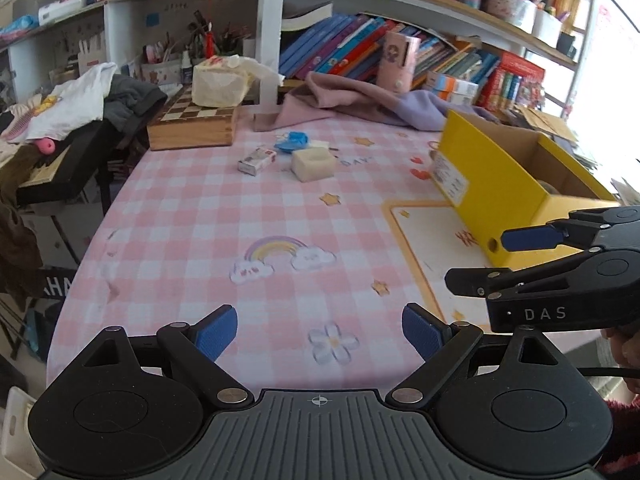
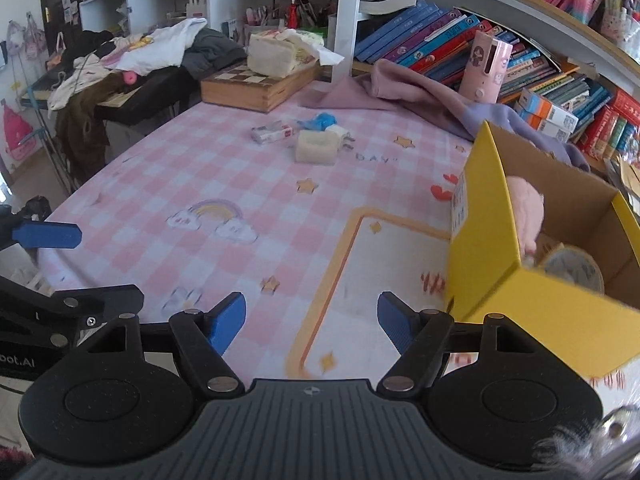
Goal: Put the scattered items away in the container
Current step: 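Withdraw both tools from the yellow box back over the table, then grasp the small white card box with left tool while right tool grasps white soap bar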
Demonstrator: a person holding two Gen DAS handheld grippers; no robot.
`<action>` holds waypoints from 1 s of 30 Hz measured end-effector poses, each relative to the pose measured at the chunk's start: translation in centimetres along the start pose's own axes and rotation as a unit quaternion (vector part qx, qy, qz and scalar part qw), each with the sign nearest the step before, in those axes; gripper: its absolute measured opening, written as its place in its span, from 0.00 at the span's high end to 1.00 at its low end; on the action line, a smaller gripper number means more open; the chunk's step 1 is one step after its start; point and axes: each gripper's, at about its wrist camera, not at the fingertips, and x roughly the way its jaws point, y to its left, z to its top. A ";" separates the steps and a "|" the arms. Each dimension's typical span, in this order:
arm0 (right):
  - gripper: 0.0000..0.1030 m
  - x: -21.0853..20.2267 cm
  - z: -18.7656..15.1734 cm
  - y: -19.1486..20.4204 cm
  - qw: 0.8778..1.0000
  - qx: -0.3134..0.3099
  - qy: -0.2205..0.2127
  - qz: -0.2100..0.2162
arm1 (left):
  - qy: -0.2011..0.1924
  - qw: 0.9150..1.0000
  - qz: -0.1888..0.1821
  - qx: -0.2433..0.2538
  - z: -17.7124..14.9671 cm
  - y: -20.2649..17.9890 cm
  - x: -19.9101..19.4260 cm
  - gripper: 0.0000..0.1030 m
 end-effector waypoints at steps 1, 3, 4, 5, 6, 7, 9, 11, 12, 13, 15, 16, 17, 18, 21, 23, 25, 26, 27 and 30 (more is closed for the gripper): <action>0.31 0.6 0.5 -0.3 1.000 0.003 0.000 0.001 | 0.001 1.000 0.001 0.000 0.6 0.2 0.6 0.11; 0.31 1.8 1.7 -0.9 1.000 0.008 0.000 0.004 | -0.001 1.000 0.003 0.000 1.8 0.6 1.6 0.11; 0.31 2.4 2.2 -1.2 1.000 0.011 -0.001 0.005 | -0.003 1.000 0.004 -0.001 2.5 0.8 2.1 0.11; 0.31 3.0 2.8 -1.6 1.000 0.014 -0.002 0.007 | -0.004 1.000 0.006 -0.001 3.1 1.0 2.6 0.11; 0.31 3.7 3.5 -1.9 1.000 0.019 -0.003 0.009 | -0.005 1.000 0.008 -0.001 3.6 1.3 3.1 0.11; 0.31 4.4 4.1 -2.3 1.000 0.025 -0.006 0.012 | -0.005 1.000 0.012 0.000 4.4 1.6 3.7 0.11; 0.31 5.8 5.4 -2.7 0.999 0.038 -0.010 0.016 | -0.005 1.000 0.022 0.001 5.6 2.1 4.8 0.11; 0.32 7.3 6.6 -2.9 0.998 0.050 -0.012 0.023 | -0.005 1.000 0.030 -0.002 6.8 2.8 5.8 0.11; 0.32 8.2 7.2 -3.0 0.998 0.054 -0.012 0.026 | -0.006 0.999 0.033 -0.003 7.3 3.2 6.3 0.11; 0.32 9.0 7.8 -2.9 0.998 0.056 -0.011 0.028 | -0.008 0.999 0.036 -0.004 7.9 3.5 6.8 0.11; 0.32 10.6 8.9 -2.7 0.998 0.058 -0.007 0.033 | -0.007 0.999 0.044 -0.003 8.9 4.3 7.8 0.11; 0.32 11.5 9.5 -2.6 0.997 0.062 -0.005 0.037 | -0.007 0.999 0.047 -0.003 9.3 4.6 8.4 0.11; 0.31 12.3 10.1 -2.6 0.997 0.066 -0.005 0.039 | -0.006 0.999 0.049 -0.002 9.8 5.0 8.9 0.11; 0.31 13.1 10.7 -2.6 0.997 0.068 -0.007 0.039 | -0.004 0.999 0.051 -0.001 10.2 5.3 9.5 0.11; 0.31 15.9 12.1 -2.4 0.997 0.067 -0.011 0.027 | 0.002 0.998 0.060 -0.003 11.2 6.3 11.1 0.11; 0.31 18.0 12.8 -2.2 0.998 0.060 -0.006 0.017 | 0.008 0.998 0.066 -0.006 11.9 6.8 12.0 0.11; 0.32 19.9 13.2 -1.9 0.999 0.050 0.003 0.008 | 0.008 0.998 0.066 -0.009 12.4 7.3 12.7 0.11; 0.32 20.7 13.4 -1.8 0.999 0.049 0.006 0.007 | 0.008 0.998 0.066 -0.010 12.6 7.5 13.1 0.11; 0.32 21.4 13.5 -1.8 0.999 0.049 0.010 0.006 | 0.010 0.998 0.066 -0.010 12.7 7.6 13.4 0.11; 0.35 22.7 13.8 -1.7 0.999 0.049 0.014 0.010 | 0.020 0.998 0.066 -0.011 13.1 8.1 15.0 0.11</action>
